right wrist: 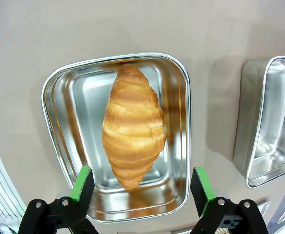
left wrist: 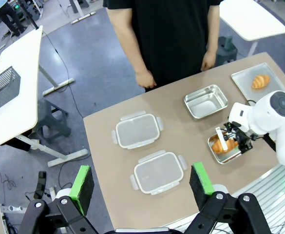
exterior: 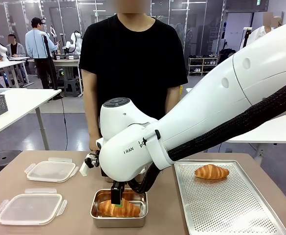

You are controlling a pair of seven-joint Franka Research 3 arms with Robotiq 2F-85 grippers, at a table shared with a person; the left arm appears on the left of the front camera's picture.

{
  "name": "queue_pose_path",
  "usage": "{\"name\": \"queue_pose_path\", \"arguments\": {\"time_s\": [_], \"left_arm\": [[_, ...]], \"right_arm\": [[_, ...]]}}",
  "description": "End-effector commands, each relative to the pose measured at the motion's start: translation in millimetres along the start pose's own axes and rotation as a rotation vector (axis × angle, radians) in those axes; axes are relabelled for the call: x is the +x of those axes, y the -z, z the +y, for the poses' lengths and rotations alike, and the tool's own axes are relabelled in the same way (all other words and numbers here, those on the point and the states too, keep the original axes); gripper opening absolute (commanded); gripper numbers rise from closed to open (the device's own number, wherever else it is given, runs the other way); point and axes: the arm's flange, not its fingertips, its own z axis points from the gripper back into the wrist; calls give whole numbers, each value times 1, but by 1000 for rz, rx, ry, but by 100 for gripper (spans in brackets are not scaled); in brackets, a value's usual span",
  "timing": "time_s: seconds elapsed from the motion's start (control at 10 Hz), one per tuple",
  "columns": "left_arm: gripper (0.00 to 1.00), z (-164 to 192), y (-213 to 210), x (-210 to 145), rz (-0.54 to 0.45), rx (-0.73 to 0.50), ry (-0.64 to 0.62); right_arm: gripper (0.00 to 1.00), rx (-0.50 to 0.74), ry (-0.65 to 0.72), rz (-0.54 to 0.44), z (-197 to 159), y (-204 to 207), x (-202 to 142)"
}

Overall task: Place the bread into the airtight container.
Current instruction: Pick up a Butter Roll and place it into an empty Airtight Container.

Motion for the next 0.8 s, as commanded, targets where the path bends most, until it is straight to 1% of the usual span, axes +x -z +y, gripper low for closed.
{"name": "queue_pose_path", "arguments": {"time_s": [0.0,0.1,0.2,0.3,0.4,0.5,0.6,0.7], "left_arm": [[100,1,-1,1,-1,1,3],[100,1,-1,1,-1,1,3],[100,1,-1,1,-1,1,3],[100,1,-1,1,-1,1,3],[100,1,-1,1,-1,1,3],[100,1,-1,1,-1,1,3],[100,1,-1,1,-1,1,3],[100,1,-1,1,-1,1,3]], "right_arm": [[100,0,0,0,0,0,0],[100,-2,49,-3,-3,-30,-16],[100,-42,99,-7,-8,-66,-36],[100,-67,128,-10,-10,-92,-51],[100,-70,188,3,-16,-112,-69],[100,-61,249,18,-30,-123,-92],[100,-41,328,6,-46,-129,-120],[100,-48,413,-11,-61,-134,-148]]}}
